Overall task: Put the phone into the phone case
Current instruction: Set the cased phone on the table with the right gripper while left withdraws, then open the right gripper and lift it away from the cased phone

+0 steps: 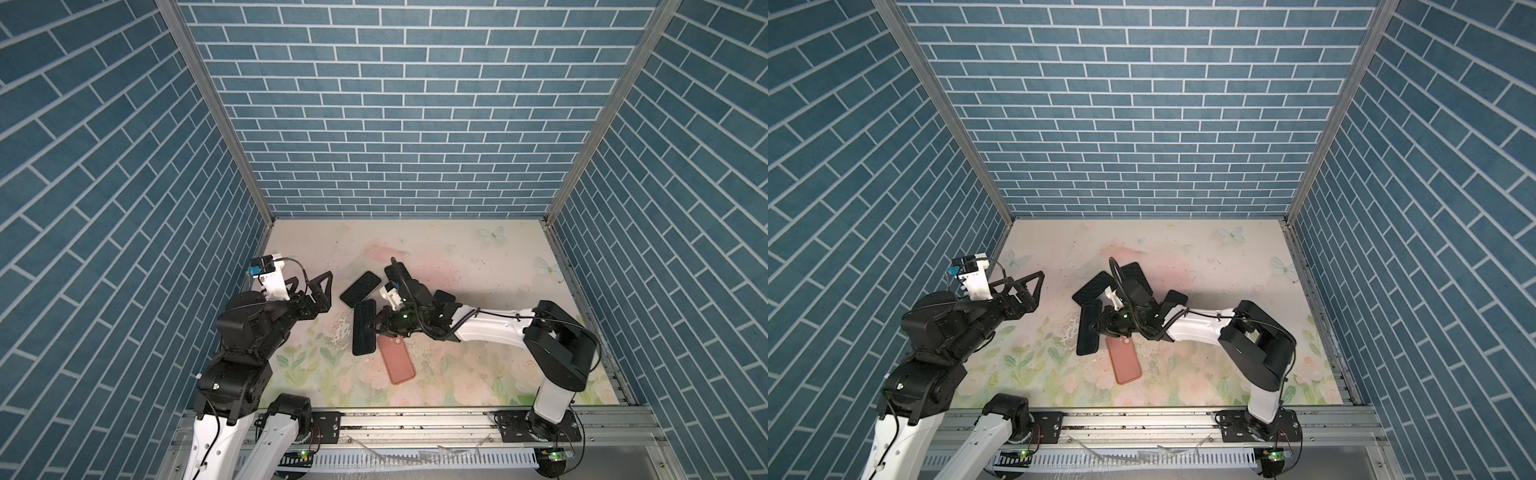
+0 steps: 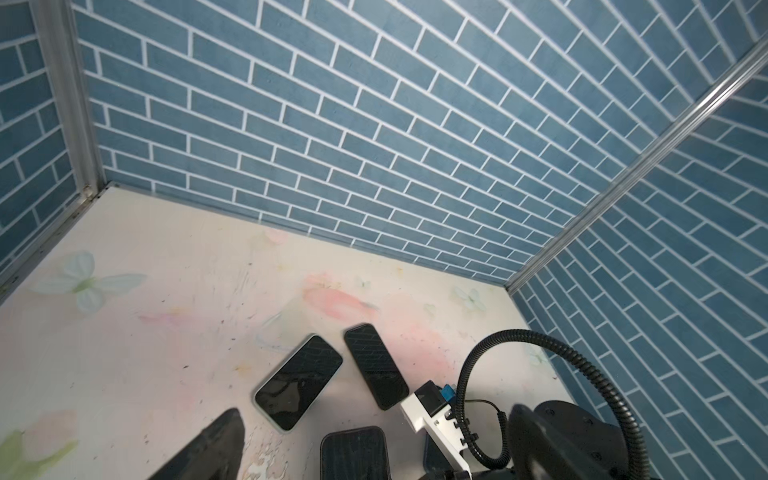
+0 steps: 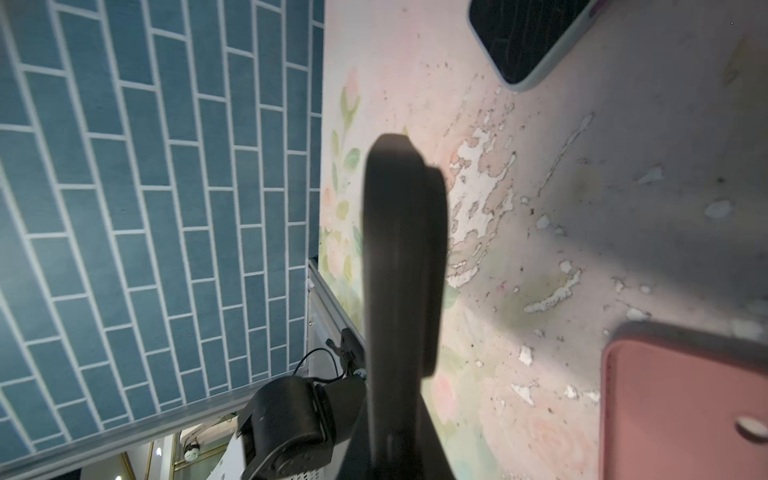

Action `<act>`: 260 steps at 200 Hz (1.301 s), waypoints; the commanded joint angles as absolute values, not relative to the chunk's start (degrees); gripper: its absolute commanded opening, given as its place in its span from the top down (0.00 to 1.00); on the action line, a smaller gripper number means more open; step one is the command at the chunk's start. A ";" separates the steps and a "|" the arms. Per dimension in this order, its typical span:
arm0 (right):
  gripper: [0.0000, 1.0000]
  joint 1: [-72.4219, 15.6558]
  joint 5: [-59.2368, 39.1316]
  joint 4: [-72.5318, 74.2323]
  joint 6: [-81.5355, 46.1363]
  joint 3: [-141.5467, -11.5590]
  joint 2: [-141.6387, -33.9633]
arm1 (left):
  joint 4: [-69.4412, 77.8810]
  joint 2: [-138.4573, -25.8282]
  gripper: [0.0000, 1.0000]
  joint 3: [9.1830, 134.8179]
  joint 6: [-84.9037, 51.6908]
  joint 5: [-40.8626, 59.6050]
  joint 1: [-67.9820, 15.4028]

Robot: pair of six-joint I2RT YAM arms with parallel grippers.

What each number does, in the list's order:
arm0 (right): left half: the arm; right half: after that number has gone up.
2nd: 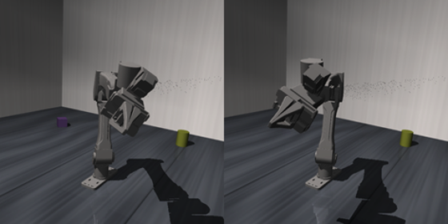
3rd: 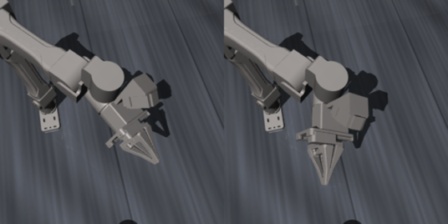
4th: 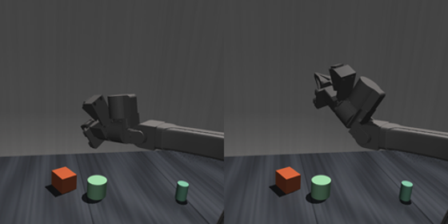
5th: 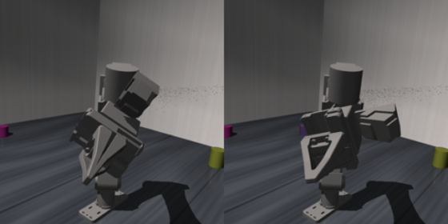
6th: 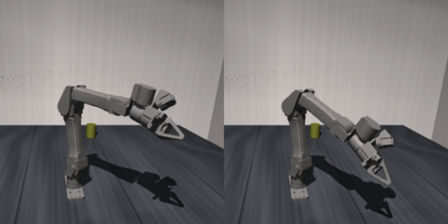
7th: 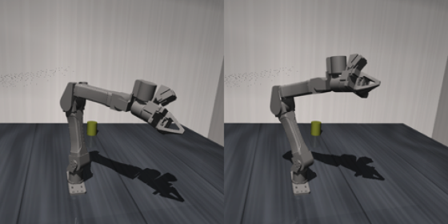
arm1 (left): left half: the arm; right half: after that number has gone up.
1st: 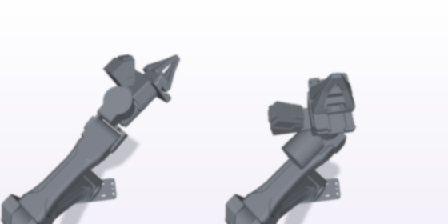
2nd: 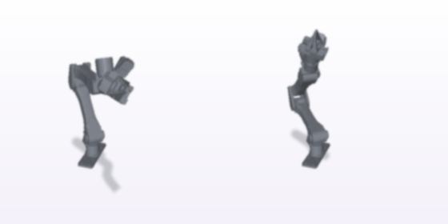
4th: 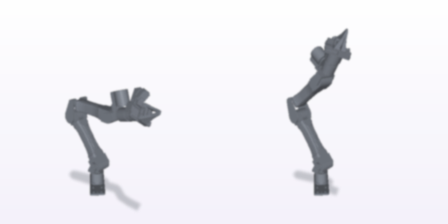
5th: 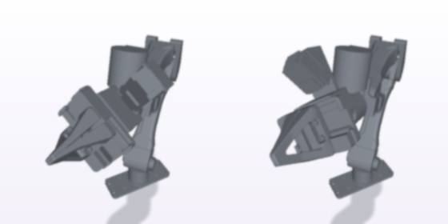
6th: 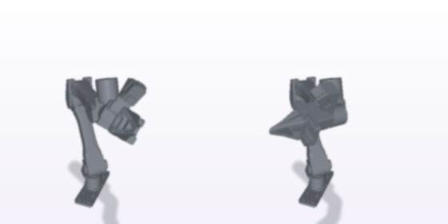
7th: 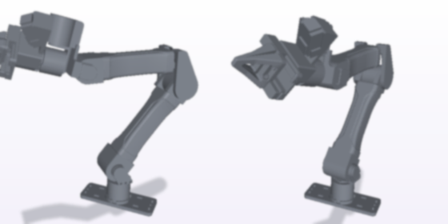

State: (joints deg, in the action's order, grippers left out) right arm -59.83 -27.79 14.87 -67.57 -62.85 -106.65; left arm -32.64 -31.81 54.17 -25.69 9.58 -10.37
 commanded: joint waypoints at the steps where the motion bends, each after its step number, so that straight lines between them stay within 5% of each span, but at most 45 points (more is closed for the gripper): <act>1: 1.00 -60.68 -26.40 16.62 -72.86 -67.59 -110.73 | -36.43 -30.37 0.00 52.04 -25.07 8.82 -10.02; 78: 1.00 -60.64 -26.70 14.96 -75.91 -72.91 -119.86 | -37.32 -30.57 0.00 50.32 -25.59 10.42 -11.19; 260: 0.63 -59.06 -22.86 6.14 -72.77 -74.03 -122.99 | -35.84 -33.57 0.00 49.00 -25.33 13.27 -12.25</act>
State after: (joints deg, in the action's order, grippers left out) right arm -59.27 -26.68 12.23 -74.30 -74.19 -123.26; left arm -36.25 -33.50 49.34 -25.93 12.93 -11.84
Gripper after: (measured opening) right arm 0.363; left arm 0.996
